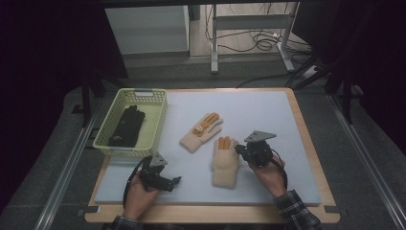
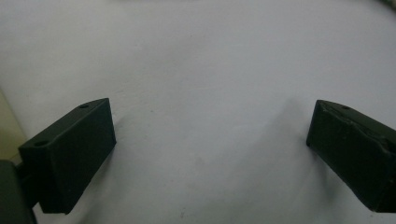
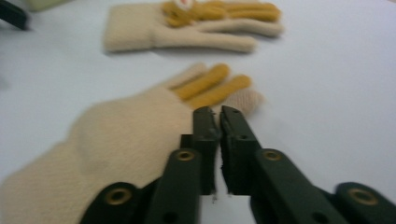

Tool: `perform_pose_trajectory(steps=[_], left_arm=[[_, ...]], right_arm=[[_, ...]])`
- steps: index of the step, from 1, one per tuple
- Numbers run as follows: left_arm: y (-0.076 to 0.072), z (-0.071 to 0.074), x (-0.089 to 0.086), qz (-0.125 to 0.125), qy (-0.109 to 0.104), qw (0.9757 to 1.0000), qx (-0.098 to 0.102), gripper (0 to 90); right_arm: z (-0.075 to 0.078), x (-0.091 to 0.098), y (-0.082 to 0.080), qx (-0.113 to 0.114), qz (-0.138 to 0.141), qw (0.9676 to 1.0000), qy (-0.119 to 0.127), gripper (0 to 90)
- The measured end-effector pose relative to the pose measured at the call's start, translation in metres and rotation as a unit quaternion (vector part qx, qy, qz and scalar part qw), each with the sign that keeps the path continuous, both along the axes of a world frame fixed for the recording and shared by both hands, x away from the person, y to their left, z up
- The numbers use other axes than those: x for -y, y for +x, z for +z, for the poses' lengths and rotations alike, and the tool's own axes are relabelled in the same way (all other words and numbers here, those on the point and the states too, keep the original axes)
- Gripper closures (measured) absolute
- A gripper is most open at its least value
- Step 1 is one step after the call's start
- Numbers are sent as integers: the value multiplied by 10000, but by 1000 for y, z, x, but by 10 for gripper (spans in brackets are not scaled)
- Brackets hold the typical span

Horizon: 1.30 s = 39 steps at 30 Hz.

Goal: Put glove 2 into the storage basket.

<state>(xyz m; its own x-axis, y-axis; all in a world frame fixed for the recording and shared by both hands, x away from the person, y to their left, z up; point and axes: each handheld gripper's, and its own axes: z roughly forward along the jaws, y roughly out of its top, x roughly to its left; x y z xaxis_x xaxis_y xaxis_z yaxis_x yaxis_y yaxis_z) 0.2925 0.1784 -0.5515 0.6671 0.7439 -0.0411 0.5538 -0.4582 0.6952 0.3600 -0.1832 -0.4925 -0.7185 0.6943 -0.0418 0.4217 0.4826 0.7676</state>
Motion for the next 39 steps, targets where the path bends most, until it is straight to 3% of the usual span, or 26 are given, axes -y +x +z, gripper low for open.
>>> perform_pose_trajectory(steps=[2,4,11,18,23,28,34,39], left_arm=[[0,0,0,-1,-5,10000,-1,12],[0,0,0,-2,-5,10000,-3,12],[0,0,0,0,-5,10000,-2,12],[0,0,0,-2,-5,10000,0,12],[0,0,0,-2,-5,10000,0,12],[0,0,0,-3,-7,10000,-1,12],[0,0,0,-18,17,10000,-4,12],[0,0,0,-12,2,10000,-4,12]], right_arm=[[-4,7,4,-51,-152,9999,-44,760],[-9,16,9,-167,-256,9995,90,740],[-7,13,16,-245,-113,9993,257,681],[-9,-21,40,-464,112,9979,428,635],[-11,-48,56,-442,217,9979,424,584],[-11,-75,72,-411,303,9984,250,520],[-11,-103,93,-523,300,9979,216,434],[-15,-118,101,-551,298,9980,118,387]])
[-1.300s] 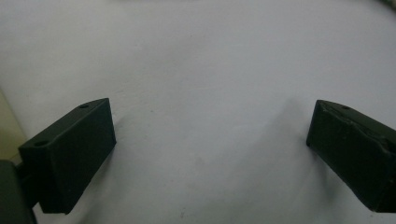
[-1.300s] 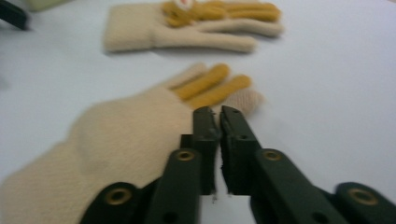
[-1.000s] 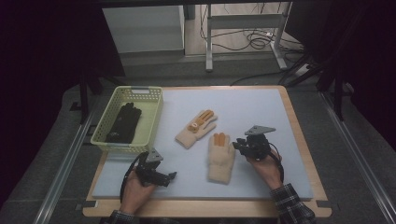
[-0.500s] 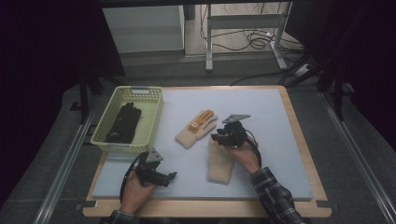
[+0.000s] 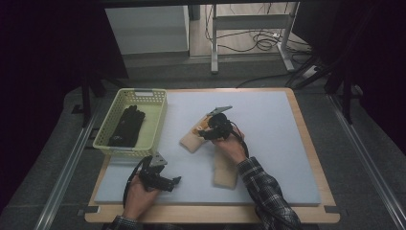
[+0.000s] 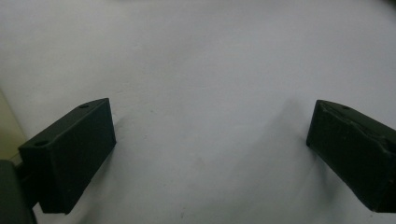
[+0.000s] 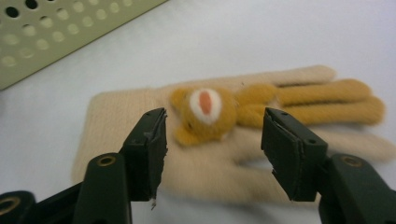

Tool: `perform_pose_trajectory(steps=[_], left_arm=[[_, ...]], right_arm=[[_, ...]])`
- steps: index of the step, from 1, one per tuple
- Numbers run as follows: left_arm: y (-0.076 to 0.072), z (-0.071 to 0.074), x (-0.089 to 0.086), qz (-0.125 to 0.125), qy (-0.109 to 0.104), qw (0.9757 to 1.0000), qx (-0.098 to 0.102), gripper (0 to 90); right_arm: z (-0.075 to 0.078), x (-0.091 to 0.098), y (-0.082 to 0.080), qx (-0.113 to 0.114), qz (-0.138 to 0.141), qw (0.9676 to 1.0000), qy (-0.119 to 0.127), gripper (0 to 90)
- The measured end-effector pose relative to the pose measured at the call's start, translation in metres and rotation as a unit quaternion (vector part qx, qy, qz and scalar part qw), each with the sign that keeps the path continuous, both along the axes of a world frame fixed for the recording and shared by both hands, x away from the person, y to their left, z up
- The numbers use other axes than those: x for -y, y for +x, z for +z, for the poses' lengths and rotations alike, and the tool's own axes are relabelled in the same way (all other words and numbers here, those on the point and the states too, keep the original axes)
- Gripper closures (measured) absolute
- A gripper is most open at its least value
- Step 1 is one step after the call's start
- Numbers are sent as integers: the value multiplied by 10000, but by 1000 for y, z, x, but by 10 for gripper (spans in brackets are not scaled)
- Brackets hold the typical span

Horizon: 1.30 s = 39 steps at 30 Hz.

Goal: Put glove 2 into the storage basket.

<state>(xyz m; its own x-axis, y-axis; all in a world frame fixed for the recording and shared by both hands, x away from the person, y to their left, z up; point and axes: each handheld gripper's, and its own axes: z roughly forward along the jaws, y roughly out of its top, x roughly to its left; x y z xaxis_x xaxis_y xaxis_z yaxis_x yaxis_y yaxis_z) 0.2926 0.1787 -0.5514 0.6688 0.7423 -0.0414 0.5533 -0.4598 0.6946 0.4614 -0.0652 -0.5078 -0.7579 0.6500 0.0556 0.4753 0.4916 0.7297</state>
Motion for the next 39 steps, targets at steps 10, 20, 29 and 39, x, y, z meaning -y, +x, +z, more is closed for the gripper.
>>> perform_pose_trajectory(steps=[10,20,29,39], left_arm=[[0,0,0,2,-3,10000,-2,12],[0,0,0,-1,0,10000,-2,12],[0,0,0,-8,15,10000,1,12],[0,0,0,-3,13,10000,9,12]], right_arm=[[-18,-34,10,207,-161,9964,-805,527],[9,-17,0,306,65,9986,-426,632],[49,6,-20,515,388,9978,-141,632],[82,38,-57,562,812,9950,-133,630]])
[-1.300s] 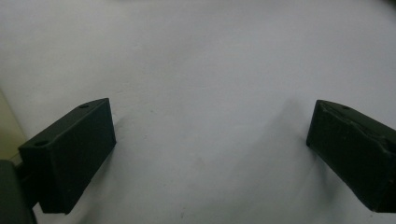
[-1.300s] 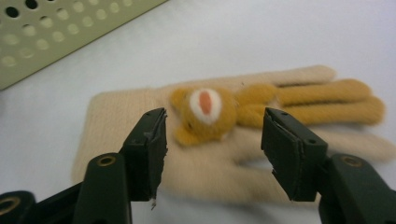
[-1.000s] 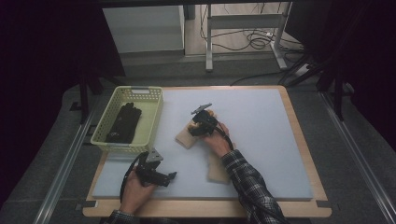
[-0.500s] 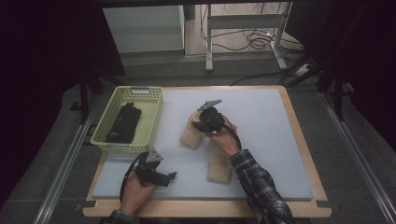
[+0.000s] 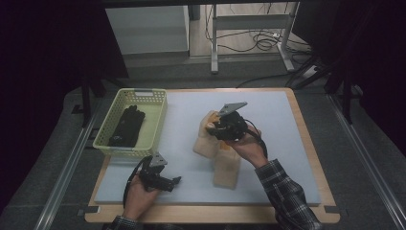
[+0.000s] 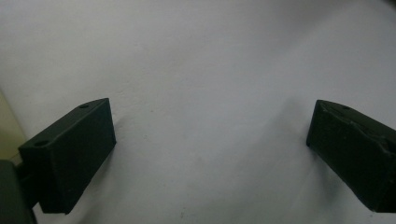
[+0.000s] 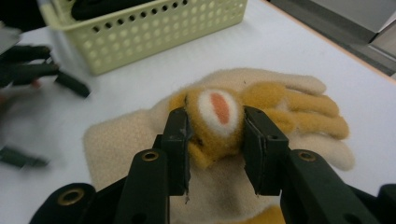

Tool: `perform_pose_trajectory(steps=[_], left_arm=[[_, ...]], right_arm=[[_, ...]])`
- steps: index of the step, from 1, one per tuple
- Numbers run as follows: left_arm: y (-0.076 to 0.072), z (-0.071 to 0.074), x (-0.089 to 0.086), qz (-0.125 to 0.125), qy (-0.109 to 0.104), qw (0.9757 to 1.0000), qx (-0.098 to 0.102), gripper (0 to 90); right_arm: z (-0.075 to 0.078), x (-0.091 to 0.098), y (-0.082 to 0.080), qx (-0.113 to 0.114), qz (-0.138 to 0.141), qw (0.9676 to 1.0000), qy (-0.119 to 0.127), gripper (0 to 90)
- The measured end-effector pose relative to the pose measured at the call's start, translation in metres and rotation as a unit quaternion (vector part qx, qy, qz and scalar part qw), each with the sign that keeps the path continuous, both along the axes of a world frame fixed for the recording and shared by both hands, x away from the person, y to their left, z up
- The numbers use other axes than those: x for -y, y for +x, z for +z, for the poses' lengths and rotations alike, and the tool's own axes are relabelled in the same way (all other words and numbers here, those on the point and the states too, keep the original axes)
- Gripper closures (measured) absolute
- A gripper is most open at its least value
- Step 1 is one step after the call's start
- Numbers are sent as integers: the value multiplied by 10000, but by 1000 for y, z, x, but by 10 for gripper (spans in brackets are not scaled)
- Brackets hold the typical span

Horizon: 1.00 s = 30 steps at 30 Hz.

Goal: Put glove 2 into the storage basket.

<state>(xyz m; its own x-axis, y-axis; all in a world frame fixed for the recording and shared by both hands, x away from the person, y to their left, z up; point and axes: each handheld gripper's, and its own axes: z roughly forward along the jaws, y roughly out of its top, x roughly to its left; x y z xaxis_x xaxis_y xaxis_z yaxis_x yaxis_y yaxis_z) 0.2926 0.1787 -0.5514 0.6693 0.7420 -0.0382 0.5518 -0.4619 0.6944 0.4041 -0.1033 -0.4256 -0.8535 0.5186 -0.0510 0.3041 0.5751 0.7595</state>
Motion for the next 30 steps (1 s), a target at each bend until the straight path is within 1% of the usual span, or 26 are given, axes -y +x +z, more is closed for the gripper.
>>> perform_pose_trajectory(steps=[1,2,8,10,13,16,20,21,22,23,24,25,26,28,30], left_arm=[[0,0,0,0,0,10000,0,12],[0,0,0,1,2,10000,0,12],[0,0,0,25,-28,10000,1,12],[0,0,0,27,-33,10000,2,12],[0,0,0,27,-33,10000,2,12],[0,0,0,28,-34,10000,8,12],[0,0,0,15,-18,10000,4,12],[0,0,0,15,-18,10000,4,12],[0,0,0,15,-18,10000,5,12],[0,0,0,22,-30,10000,6,12],[0,0,0,22,-30,10000,6,12],[0,0,0,24,-29,10000,5,12],[0,0,0,21,-31,10000,5,12],[0,0,0,23,-27,10000,9,12],[0,0,0,22,-25,10000,8,12]], right_arm=[[0,0,0,0,0,10000,0,630],[3,9,-11,-8,96,9999,-59,630],[5,34,-35,-56,319,9993,-175,630],[2,41,-43,-88,409,9989,-211,630],[-9,47,-50,-164,527,9980,-306,629],[-23,49,-52,-231,613,9969,-439,627],[-42,45,-49,-329,595,9955,-654,616],[-42,45,-49,-329,595,9955,-654,616],[-46,44,-48,-317,578,9955,-680,606],[-53,42,-47,-313,553,9947,-805,569],[-57,41,-47,-329,542,9942,-873,545],[-57,41,-47,-329,542,9942,-873,545],[-65,40,-47,-354,516,9947,-811,512],[-65,41,-47,-402,470,9955,-716,475],[-62,44,-47,-408,405,9964,-617,434]])
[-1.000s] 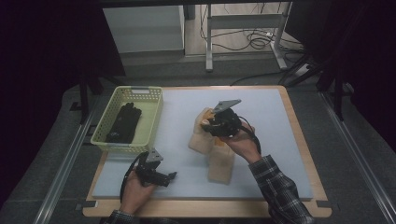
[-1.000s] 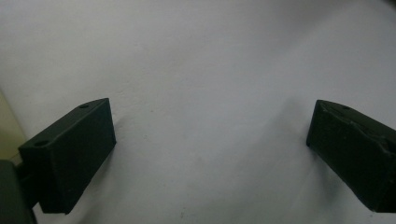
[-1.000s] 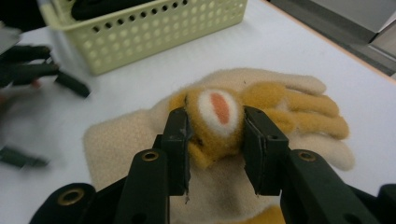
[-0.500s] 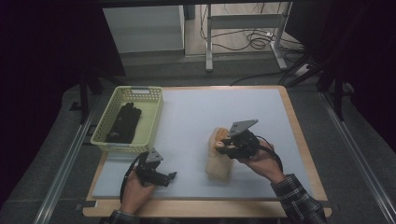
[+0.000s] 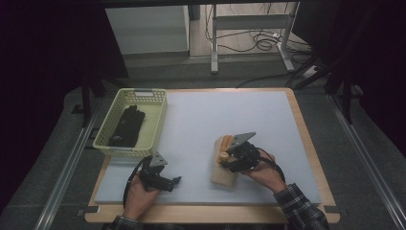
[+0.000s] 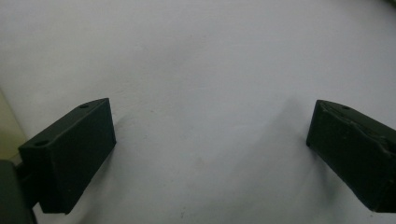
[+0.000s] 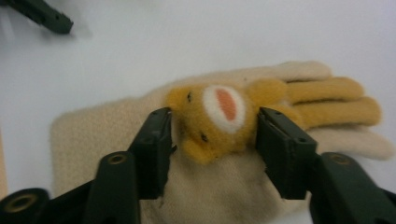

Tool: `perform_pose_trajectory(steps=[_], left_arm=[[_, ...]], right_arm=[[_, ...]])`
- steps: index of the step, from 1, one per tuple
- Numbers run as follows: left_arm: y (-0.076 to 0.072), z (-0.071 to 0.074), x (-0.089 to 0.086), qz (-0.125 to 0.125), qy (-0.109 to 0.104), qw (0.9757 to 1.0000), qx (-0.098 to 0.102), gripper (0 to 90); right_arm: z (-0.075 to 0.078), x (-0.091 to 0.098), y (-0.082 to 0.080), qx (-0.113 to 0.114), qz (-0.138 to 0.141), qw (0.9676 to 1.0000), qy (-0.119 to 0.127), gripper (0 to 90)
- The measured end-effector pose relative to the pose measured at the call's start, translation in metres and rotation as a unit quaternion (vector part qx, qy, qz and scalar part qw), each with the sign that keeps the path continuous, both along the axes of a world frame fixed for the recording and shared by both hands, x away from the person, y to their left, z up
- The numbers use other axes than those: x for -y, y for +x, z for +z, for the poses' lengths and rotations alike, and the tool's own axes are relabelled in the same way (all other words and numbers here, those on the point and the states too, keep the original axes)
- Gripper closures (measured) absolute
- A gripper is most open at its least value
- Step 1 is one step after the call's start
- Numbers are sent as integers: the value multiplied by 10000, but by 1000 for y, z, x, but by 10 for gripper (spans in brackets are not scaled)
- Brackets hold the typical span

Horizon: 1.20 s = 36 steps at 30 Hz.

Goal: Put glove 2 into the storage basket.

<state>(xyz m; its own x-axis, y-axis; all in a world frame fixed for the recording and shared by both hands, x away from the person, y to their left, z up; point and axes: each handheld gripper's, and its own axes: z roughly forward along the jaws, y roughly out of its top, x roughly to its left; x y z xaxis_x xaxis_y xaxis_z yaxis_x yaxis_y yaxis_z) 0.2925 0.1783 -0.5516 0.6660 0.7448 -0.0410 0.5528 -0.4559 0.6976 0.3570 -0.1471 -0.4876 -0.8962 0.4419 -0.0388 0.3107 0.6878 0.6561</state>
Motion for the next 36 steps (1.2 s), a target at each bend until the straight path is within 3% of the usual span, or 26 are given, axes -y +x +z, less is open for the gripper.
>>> perform_pose_trajectory(steps=[7,11,13,17,22,27,30,33,34,35,36], left_arm=[[0,0,0,-2,2,10000,0,12],[0,0,0,-2,2,10000,1,12],[0,0,0,4,-5,10000,-8,12],[0,0,0,3,-5,10000,-7,12],[0,0,0,3,-5,10000,-7,12],[0,0,0,-9,13,10000,-10,12],[0,0,0,-9,13,10000,-10,12],[0,0,0,-9,12,10000,-9,12],[0,0,0,-8,11,10000,-8,12],[0,0,0,-7,11,10000,-7,12],[0,0,0,-8,12,10000,-8,12]], right_arm=[[12,27,1,42,-439,9980,447,414],[10,40,-1,17,-553,9970,543,517],[5,54,-5,10,-652,9960,610,662],[-2,61,-8,-53,-739,9946,723,719],[-6,61,-9,48,-883,9937,695,723],[-6,58,5,201,-1166,9900,765,708],[-14,50,20,-46,-1191,9894,827,593],[-22,45,25,-172,-1191,9902,703,586],[-28,42,28,-232,-1245,9904,560,611],[-34,41,28,-435,-1239,9890,685,779],[-34,42,28,-510,-1231,9882,759,830]])
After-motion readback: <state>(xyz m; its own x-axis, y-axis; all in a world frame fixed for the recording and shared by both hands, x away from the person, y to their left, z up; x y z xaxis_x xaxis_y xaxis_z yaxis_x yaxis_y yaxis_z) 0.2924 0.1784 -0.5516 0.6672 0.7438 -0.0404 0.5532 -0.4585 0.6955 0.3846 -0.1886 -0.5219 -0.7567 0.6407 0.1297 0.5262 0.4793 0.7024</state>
